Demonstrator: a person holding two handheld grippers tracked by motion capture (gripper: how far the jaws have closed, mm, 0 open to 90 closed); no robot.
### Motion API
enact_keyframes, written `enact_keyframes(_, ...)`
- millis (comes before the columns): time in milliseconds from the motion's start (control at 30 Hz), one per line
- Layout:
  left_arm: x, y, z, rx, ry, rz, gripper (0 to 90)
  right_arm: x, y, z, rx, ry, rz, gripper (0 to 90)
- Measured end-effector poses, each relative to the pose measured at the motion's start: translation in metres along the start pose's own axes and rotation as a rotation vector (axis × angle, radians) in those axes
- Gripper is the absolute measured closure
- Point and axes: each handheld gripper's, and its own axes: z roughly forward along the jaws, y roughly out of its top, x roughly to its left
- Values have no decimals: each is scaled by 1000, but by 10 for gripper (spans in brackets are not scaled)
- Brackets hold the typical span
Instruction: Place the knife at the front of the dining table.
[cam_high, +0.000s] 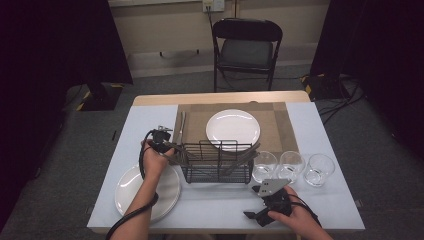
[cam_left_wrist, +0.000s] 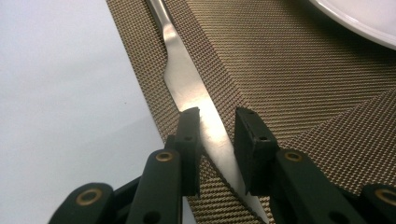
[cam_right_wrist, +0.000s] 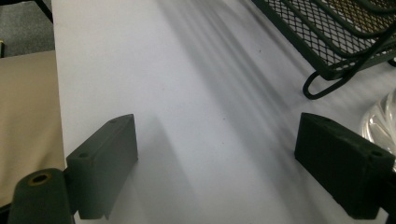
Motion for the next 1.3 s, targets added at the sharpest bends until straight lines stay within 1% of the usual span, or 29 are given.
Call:
enact_keyframes(33,0,-1,1,-12,-4,-10,719,0,0,0,0,0,0,120)
enact_keyframes(167,1,-3,0,-22,-19,-9,708,0,0,0,1,-3,-4,120)
enact_keyframes(233,0,-3,0,-27,-27,-14,641,0,0,0,1,-2,-2,120)
enact_keyframes(267,0,-3,-1,-29,-22,0,614,0,0,0,0,-1,-1,120)
enact_keyframes(300,0,-3,-2,-27,-21,2,606,0,0,0,1,0,-1,120)
enact_keyframes(333,0,-3,-2,-30,-29,0,601,0,0,0,1,-2,-2,120)
enact_keyframes(367,-1,-3,-3,-33,-35,-6,569,0,0,0,1,-2,-2,120)
enact_keyframes(433,-1,-3,-6,-32,-31,2,519,0,0,0,1,-2,-3,120)
enact_keyframes(500,1,-4,-9,-29,-27,-8,456,0,0,0,1,-3,-2,120)
enact_keyframes(633,4,-5,-16,-32,-42,-10,342,0,0,0,1,-3,-4,120)
enact_keyframes(667,5,-6,-18,-41,-45,-15,326,0,0,0,1,-3,-4,120)
enact_keyframes(700,6,-6,-20,-49,-40,-7,311,0,0,0,1,-3,-3,120)
enact_keyframes(733,7,-7,-21,-59,-45,-14,288,0,0,0,1,-3,-2,120)
enact_keyframes(800,9,-8,-25,-62,-51,-31,250,0,0,0,1,-3,-4,120)
enact_keyframes(833,9,-9,-26,-68,-57,-24,237,0,0,0,2,-3,-4,120)
enact_keyframes(900,9,-10,-29,-70,-54,-9,219,0,0,0,2,-3,-4,120)
enact_keyframes(933,10,-11,-32,-65,-63,-6,219,0,0,0,1,-4,-4,120)
enact_keyframes(1067,10,-12,-39,-81,-76,-9,212,0,0,0,2,-4,-5,120)
enact_keyframes(1133,11,-13,-42,-73,-84,9,213,0,0,0,2,-4,-4,120)
enact_keyframes(1200,13,-15,-44,-66,-84,12,214,0,0,0,2,-4,-5,120)
enact_keyframes(1233,13,-17,-44,-72,-85,8,214,0,0,0,2,-5,-5,120)
enact_keyframes(1300,14,-19,-46,-69,-84,11,215,0,0,0,2,-4,-5,120)
